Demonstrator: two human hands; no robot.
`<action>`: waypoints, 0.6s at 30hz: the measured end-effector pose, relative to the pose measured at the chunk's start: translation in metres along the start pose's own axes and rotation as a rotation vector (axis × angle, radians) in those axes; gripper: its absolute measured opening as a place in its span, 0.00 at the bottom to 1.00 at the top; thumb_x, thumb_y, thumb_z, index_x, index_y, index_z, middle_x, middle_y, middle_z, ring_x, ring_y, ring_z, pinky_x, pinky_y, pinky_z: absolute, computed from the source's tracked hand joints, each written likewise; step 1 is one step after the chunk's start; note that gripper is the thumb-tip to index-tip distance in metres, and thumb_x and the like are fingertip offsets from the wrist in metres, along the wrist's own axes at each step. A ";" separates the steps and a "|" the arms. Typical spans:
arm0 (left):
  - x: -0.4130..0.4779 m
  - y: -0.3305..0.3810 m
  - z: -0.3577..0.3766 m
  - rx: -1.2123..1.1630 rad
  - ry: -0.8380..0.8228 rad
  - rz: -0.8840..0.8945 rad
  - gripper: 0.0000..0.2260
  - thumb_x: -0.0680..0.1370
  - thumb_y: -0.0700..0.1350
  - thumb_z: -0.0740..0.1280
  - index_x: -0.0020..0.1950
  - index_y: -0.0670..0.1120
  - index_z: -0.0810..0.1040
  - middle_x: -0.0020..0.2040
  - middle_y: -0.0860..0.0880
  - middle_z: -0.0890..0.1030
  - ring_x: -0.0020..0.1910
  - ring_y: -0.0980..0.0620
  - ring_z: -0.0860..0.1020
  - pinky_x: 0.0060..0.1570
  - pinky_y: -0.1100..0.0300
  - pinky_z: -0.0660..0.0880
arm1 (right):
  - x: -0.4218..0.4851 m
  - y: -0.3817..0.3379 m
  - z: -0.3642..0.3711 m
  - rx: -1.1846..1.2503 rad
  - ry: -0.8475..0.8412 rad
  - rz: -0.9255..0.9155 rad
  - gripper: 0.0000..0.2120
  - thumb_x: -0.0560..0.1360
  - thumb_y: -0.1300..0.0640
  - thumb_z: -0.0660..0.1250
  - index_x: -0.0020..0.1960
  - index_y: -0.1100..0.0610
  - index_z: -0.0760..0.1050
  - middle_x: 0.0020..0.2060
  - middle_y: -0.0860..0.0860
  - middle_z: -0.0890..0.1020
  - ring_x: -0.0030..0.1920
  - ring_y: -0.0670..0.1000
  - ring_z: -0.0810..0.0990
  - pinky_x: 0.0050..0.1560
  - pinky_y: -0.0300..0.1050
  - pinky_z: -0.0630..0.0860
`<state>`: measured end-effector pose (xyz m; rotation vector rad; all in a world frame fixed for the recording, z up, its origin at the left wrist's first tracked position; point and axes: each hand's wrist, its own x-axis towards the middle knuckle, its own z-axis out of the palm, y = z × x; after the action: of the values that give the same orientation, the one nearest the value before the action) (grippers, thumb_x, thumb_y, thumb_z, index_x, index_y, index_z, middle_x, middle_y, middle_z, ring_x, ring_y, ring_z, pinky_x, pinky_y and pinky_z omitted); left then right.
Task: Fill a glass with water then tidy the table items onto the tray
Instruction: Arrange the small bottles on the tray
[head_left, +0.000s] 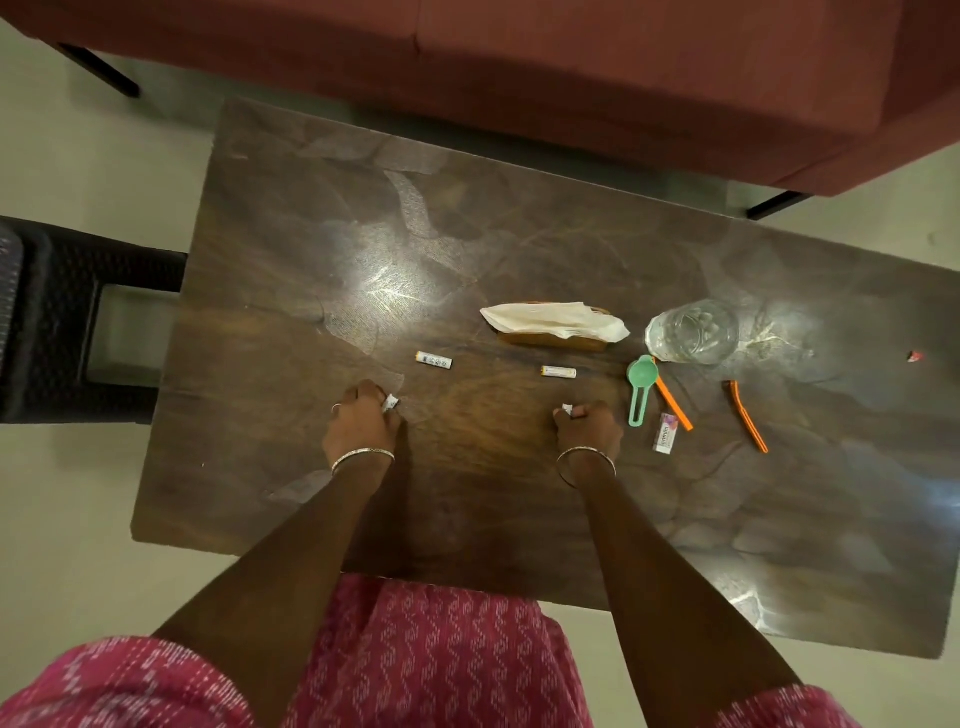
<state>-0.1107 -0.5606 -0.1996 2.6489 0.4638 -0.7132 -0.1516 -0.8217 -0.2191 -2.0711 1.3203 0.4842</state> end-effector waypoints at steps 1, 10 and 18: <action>0.000 0.000 0.001 -0.039 0.018 0.013 0.09 0.75 0.47 0.68 0.52 0.45 0.75 0.52 0.43 0.79 0.51 0.39 0.78 0.44 0.50 0.74 | -0.002 -0.002 0.000 0.004 -0.013 -0.012 0.06 0.72 0.51 0.72 0.41 0.53 0.80 0.44 0.56 0.86 0.52 0.59 0.82 0.54 0.48 0.76; -0.007 0.011 -0.016 -0.865 -0.193 -0.132 0.07 0.77 0.36 0.67 0.44 0.48 0.74 0.38 0.48 0.80 0.38 0.47 0.79 0.37 0.53 0.78 | -0.060 -0.053 0.009 0.658 -0.333 0.012 0.08 0.72 0.65 0.74 0.42 0.56 0.77 0.39 0.59 0.83 0.31 0.48 0.81 0.29 0.39 0.78; -0.018 -0.025 -0.065 -1.256 -0.373 -0.058 0.13 0.79 0.37 0.66 0.59 0.53 0.79 0.43 0.45 0.82 0.39 0.51 0.82 0.39 0.57 0.81 | -0.140 -0.105 0.023 0.842 -0.694 -0.185 0.14 0.77 0.67 0.68 0.60 0.56 0.77 0.45 0.57 0.86 0.43 0.50 0.86 0.44 0.41 0.82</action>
<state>-0.1087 -0.5150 -0.1443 1.3094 0.6023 -0.6019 -0.1169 -0.6806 -0.1198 -1.1446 0.7112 0.4075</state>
